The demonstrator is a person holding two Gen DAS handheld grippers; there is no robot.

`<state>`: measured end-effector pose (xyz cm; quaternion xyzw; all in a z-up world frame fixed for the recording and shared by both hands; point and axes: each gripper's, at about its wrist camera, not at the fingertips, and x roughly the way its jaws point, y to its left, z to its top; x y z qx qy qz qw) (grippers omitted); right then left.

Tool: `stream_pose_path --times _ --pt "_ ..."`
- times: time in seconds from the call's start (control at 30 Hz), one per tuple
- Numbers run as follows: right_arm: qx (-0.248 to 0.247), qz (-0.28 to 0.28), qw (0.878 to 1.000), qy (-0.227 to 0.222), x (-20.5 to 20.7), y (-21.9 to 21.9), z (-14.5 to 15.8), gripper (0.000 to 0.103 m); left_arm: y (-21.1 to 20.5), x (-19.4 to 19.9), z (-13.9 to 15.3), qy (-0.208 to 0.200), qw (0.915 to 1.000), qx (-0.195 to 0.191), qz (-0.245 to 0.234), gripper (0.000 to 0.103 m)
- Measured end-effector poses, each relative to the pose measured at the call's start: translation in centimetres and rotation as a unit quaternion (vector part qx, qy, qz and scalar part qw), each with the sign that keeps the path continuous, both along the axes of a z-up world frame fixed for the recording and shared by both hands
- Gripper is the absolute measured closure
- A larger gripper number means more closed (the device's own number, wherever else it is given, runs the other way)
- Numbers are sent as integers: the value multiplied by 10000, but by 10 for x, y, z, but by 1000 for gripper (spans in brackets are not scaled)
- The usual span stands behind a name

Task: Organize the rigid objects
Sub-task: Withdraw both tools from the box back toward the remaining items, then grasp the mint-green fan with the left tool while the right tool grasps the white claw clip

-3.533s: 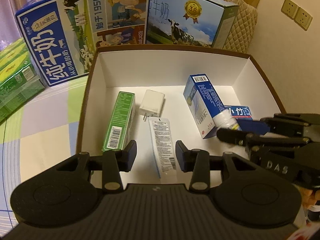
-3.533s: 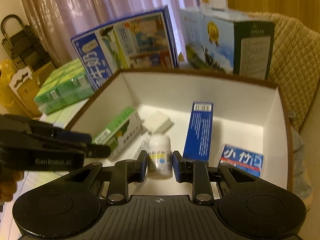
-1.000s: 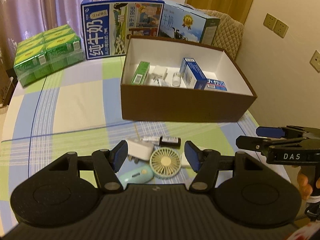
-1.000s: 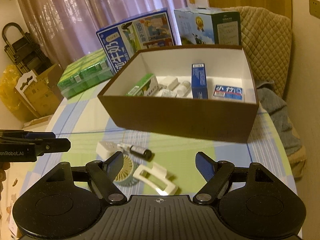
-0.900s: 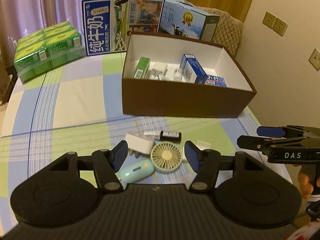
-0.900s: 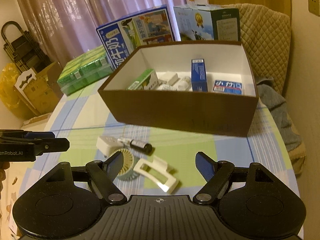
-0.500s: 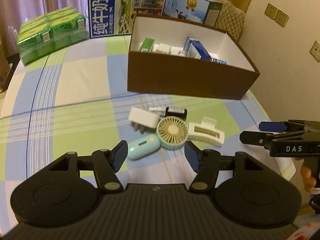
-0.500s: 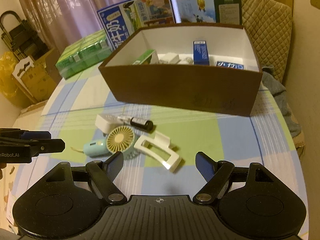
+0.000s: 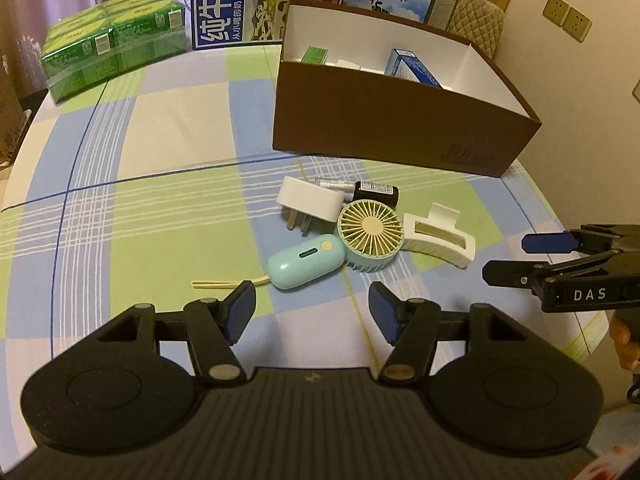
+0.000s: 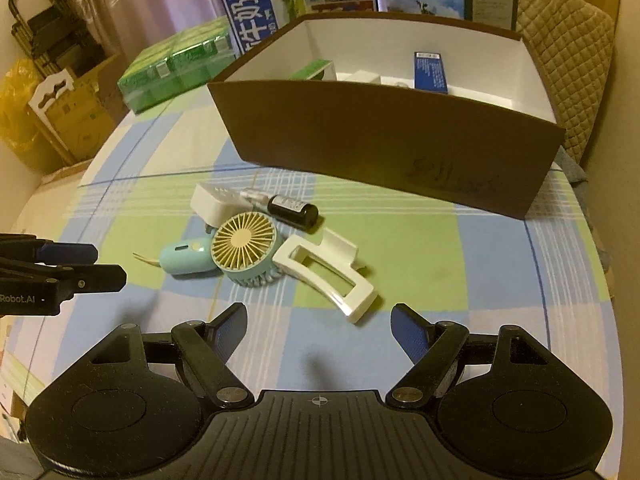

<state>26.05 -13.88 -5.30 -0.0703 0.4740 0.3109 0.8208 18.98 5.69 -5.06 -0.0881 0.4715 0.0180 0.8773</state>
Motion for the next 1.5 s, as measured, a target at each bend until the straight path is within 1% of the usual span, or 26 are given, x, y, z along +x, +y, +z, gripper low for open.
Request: stream_pose_path --times 0.3,0.5,0.73,0.93,1.1,1.17,1.2,1.27,1.3,1.33,1.37,1.4,1.5 --pt "-106 46 9999 54 10 0 -11 27 -2 12 -15 -34 9999 22 -167 45" --pt "-230 255 9994 -11 18 5 -22 27 0 26 -30 -98 9990 124 -421 45" --pt "-376 540 9977 -187 27 15 -34 28 2 48 -46 -45 9967 314 -745 46" --pt "-546 821 9946 -318 36 24 -44 37 -1 61 -56 -1 9937 337 -1070 46" --pt "-687 981 9923 -322 39 29 -52 46 -3 70 -63 100 9923 360 -1181 47" --pt "-703 1052 9915 -316 38 30 -54 54 -3 72 -64 127 9920 361 -1202 48" --pt "-742 1071 9909 -337 37 30 -54 55 -4 73 -65 142 9918 372 -1213 50" --pt "-856 1099 9893 -442 36 31 -55 64 -5 74 -64 154 9912 382 -1261 50" --pt "-886 1105 9889 -452 36 30 -55 65 -4 73 -64 159 9910 349 -1279 53" --pt "-870 1103 9891 -432 36 28 -55 67 -4 73 -64 168 9909 294 -1306 58" --pt "-845 1088 9897 -388 36 26 -55 70 -4 72 -65 186 9905 253 -1342 60" --pt "-834 1074 9901 -361 36 25 -55 71 -5 71 -65 206 9896 212 -1410 63" --pt "-848 984 9911 -300 32 19 -55 74 -12 68 -65 263 9871 141 -1573 67"
